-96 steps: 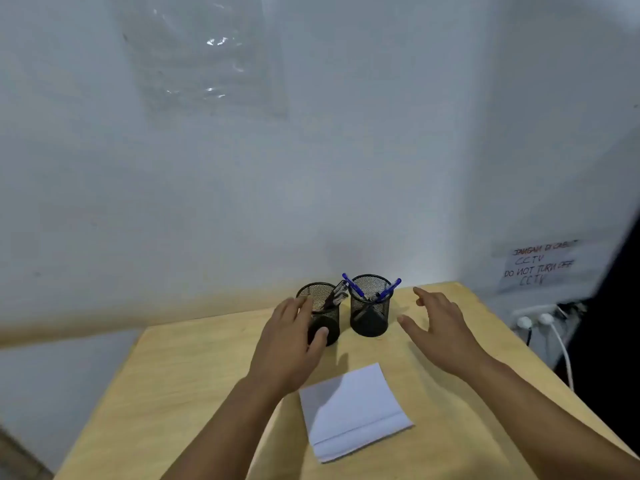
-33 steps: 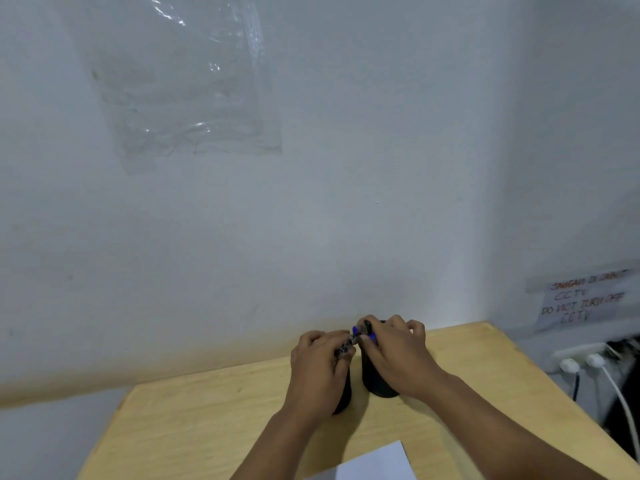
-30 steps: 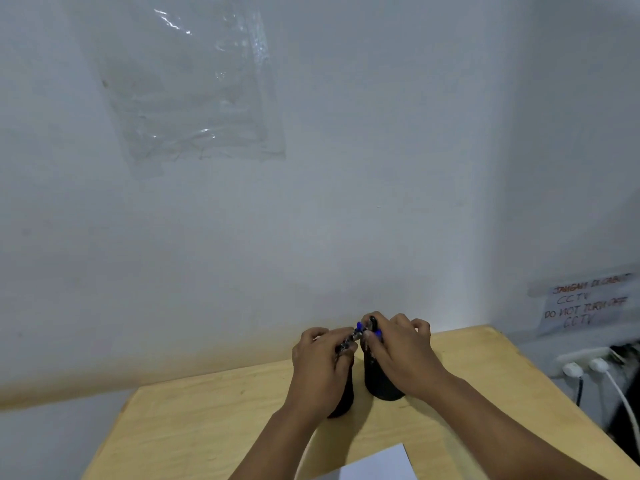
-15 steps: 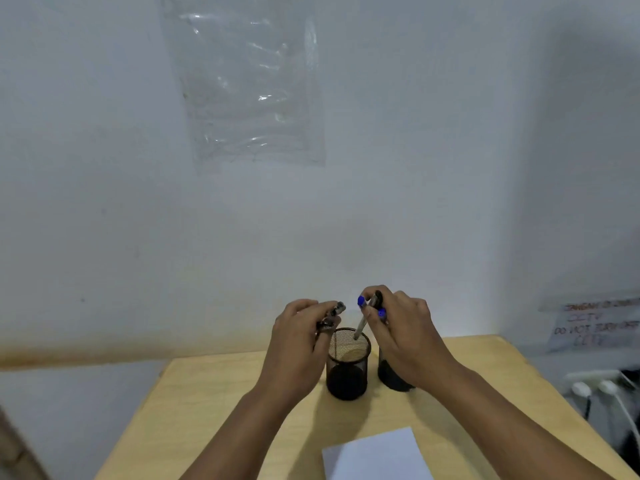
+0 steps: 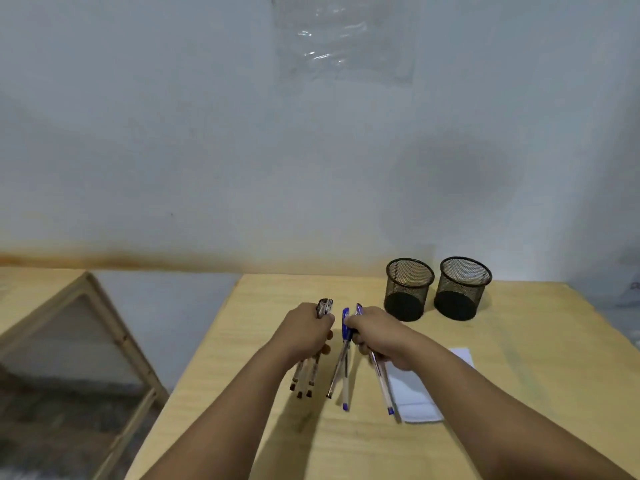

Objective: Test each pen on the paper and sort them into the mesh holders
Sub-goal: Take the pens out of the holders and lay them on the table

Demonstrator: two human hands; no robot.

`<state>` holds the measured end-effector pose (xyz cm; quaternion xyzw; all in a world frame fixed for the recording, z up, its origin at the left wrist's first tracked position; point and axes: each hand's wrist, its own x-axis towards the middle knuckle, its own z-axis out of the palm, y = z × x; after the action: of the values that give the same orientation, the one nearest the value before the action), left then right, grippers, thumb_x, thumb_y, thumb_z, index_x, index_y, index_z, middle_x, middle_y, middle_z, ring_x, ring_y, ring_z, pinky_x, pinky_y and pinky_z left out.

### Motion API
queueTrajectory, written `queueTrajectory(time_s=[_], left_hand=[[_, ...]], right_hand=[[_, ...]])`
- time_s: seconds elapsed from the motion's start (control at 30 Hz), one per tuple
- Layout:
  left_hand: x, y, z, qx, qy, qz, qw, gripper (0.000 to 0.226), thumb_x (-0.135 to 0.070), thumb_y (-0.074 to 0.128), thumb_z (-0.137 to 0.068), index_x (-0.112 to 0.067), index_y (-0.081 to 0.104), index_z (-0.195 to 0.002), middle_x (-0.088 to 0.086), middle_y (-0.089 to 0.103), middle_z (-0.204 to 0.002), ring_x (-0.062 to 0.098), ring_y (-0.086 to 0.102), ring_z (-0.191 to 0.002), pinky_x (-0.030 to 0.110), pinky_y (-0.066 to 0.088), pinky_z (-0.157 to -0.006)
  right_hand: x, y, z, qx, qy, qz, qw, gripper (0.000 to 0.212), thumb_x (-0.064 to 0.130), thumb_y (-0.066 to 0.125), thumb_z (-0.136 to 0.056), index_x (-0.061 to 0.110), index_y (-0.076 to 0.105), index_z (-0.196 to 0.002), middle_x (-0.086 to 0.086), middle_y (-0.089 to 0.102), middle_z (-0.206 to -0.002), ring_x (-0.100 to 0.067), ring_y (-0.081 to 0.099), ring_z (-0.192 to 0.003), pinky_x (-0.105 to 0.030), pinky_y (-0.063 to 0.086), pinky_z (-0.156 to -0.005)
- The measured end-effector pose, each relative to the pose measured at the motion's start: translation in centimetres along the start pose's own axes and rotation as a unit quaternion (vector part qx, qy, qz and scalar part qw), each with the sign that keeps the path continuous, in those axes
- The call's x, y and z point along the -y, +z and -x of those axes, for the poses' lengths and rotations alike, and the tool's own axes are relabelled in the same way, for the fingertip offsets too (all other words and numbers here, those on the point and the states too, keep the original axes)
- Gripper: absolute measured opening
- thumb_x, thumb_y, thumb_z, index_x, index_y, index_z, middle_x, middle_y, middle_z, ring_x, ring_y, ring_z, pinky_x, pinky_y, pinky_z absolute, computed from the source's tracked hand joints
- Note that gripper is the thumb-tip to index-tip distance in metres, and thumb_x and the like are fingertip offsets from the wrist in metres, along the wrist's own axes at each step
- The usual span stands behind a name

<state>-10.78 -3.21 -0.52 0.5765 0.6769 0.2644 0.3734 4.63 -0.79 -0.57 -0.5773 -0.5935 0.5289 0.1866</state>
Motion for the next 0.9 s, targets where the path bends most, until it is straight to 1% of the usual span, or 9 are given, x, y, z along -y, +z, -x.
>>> queueTrajectory(time_s=[0.13,0.23,0.3,0.37,0.57,0.63,0.7,0.8,0.9], left_hand=[[1.3,0.1,0.1,0.010,-0.016,-0.021,1.000,0.023,-0.024,0.051,-0.096,-0.007,0.059,-0.081,0.007,0.066,-0.077,0.026,0.073,-0.067,0.033,0.052,-0.059],[2.0,0.0,0.0,-0.010,-0.030,-0.048,0.998,0.029,-0.027,0.057,-0.093,-0.007,0.055,-0.072,0.012,0.058,-0.067,0.028,0.065,-0.059,0.032,0.044,-0.056],[2.2,-0.1,0.0,-0.025,-0.038,-0.070,0.997,0.039,-0.034,0.059,-0.091,0.004,0.064,-0.095,0.025,0.064,-0.086,0.034,0.065,-0.077,0.033,0.046,-0.062],[2.6,-0.4,-0.1,-0.034,-0.040,-0.084,0.995,0.054,-0.037,0.058,-0.091,0.007,0.057,-0.122,0.026,0.063,-0.117,0.034,0.061,-0.107,0.039,0.052,-0.083],[3.4,-1.1,0.4,-0.031,-0.046,-0.091,0.994,0.055,-0.036,0.058,-0.092,-0.009,0.051,-0.139,0.011,0.056,-0.138,0.026,0.054,-0.123,0.030,0.045,-0.096],[3.6,-1.1,0.6,-0.035,-0.044,-0.096,0.994,0.052,-0.033,0.058,-0.093,-0.009,0.052,-0.138,0.011,0.056,-0.138,0.026,0.054,-0.123,0.030,0.044,-0.097],[3.6,-1.1,0.8,-0.037,-0.038,-0.097,0.994,0.042,-0.031,0.058,-0.094,-0.007,0.059,-0.129,0.013,0.061,-0.130,0.025,0.057,-0.111,0.032,0.045,-0.095],[3.7,-0.9,1.1,-0.034,-0.024,-0.104,0.994,0.016,-0.028,0.057,-0.095,-0.013,0.059,-0.092,0.012,0.059,-0.098,0.022,0.051,-0.087,0.035,0.047,-0.085],[3.6,-0.8,1.4,-0.036,-0.012,-0.121,0.992,0.011,-0.028,0.057,-0.094,-0.017,0.055,-0.092,0.005,0.054,-0.094,0.022,0.050,-0.085,0.033,0.043,-0.079]], right_hand=[[-0.7,1.7,-0.9,0.004,0.044,-0.012,0.999,0.006,0.017,0.047,-0.083,0.013,0.045,-0.087,-0.010,0.032,-0.071,-0.018,0.028,-0.052,-0.029,0.023,-0.051],[-1.1,2.6,-1.2,0.005,0.055,-0.015,0.998,0.023,0.030,0.051,-0.095,0.009,0.047,-0.085,-0.008,0.039,-0.063,-0.018,0.035,-0.044,-0.028,0.030,-0.048],[-1.3,2.9,-1.3,0.015,0.052,-0.013,0.998,0.036,0.043,0.052,-0.096,0.009,0.047,-0.086,-0.009,0.041,-0.063,-0.019,0.039,-0.043,-0.028,0.034,-0.048],[-1.4,2.9,-1.3,0.021,0.050,-0.024,0.998,0.040,0.047,0.053,-0.095,0.008,0.049,-0.089,-0.011,0.045,-0.065,-0.019,0.041,-0.045,-0.028,0.039,-0.047],[-2.0,1.8,-1.3,0.009,0.050,-0.070,0.996,0.029,0.034,0.053,-0.096,0.005,0.053,-0.097,-0.012,0.044,-0.077,-0.019,0.044,-0.052,-0.030,0.046,-0.054],[-2.5,1.4,-0.9,0.014,0.050,-0.059,0.997,0.017,0.023,0.051,-0.096,0.006,0.052,-0.091,-0.013,0.040,-0.077,-0.018,0.039,-0.053,-0.029,0.041,-0.052],[-3.1,1.2,-0.6,0.009,0.049,-0.016,0.999,0.011,0.018,0.051,-0.095,0.010,0.052,-0.087,-0.014,0.043,-0.076,-0.020,0.042,-0.052,-0.024,0.039,-0.047],[-3.8,1.2,-0.6,-0.014,0.051,0.012,0.999,0.011,0.015,0.060,-0.089,0.006,0.057,-0.095,-0.015,0.056,-0.076,-0.023,0.053,-0.054,-0.026,0.046,-0.050],[-4.2,1.8,-0.3,-0.039,0.032,0.041,0.998,0.020,0.017,0.072,-0.083,0.013,0.055,-0.093,-0.017,0.067,-0.079,-0.023,0.058,-0.056,-0.033,0.052,-0.058]])
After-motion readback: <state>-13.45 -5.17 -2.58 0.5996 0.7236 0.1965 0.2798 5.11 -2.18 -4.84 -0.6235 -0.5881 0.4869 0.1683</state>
